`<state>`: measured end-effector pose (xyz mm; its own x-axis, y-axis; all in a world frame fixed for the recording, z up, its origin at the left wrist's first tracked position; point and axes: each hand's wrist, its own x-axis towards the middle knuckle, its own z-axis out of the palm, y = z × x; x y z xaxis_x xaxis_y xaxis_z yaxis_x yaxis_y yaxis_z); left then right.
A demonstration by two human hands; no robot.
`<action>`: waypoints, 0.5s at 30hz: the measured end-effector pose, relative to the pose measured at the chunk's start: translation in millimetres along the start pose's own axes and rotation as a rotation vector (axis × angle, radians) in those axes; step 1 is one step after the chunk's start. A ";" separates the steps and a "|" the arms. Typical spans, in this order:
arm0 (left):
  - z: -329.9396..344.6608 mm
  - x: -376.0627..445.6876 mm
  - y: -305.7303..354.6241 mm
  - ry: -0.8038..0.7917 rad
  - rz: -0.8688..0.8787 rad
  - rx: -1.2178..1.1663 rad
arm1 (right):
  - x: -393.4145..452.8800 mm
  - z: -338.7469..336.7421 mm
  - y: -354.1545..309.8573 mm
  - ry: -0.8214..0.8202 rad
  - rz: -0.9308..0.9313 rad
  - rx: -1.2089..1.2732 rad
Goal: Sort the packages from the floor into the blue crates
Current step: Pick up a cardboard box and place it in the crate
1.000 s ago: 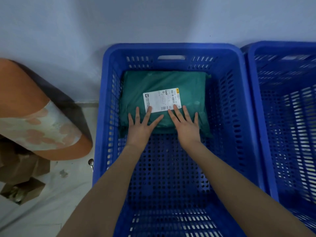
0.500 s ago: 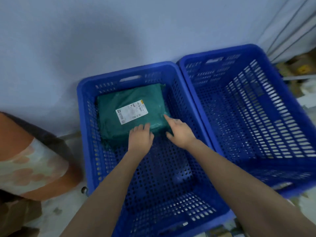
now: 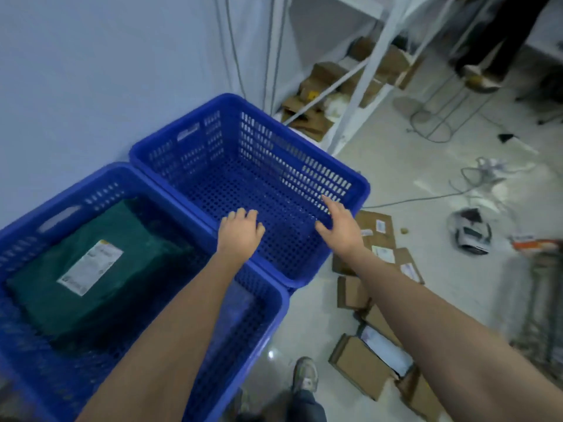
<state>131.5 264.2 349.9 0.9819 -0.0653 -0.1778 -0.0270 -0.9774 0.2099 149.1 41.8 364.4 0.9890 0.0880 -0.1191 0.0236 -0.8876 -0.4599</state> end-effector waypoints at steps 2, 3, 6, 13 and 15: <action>3.5 7.7 44.5 -0.025 0.085 0.022 | -21.2 -21.2 46.3 0.056 0.126 0.069; 8.1 10.1 68.0 -0.038 0.127 0.028 | -34.0 -31.2 71.0 0.078 0.185 0.075; 31.8 11.2 139.0 -0.081 0.232 0.050 | -79.1 -53.3 147.9 0.105 0.369 0.101; 114.7 -10.4 284.2 -0.314 0.306 0.079 | -196.1 -65.3 304.9 0.044 0.730 0.218; 139.0 -19.5 317.1 -0.423 0.279 0.055 | -226.9 -61.7 339.8 0.041 0.835 0.311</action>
<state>77.7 -72.4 286.3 0.7745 -0.3903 -0.4978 -0.2987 -0.9193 0.2562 -58.2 -307.7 289.4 0.6708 -0.5539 -0.4931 -0.7416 -0.4919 -0.4562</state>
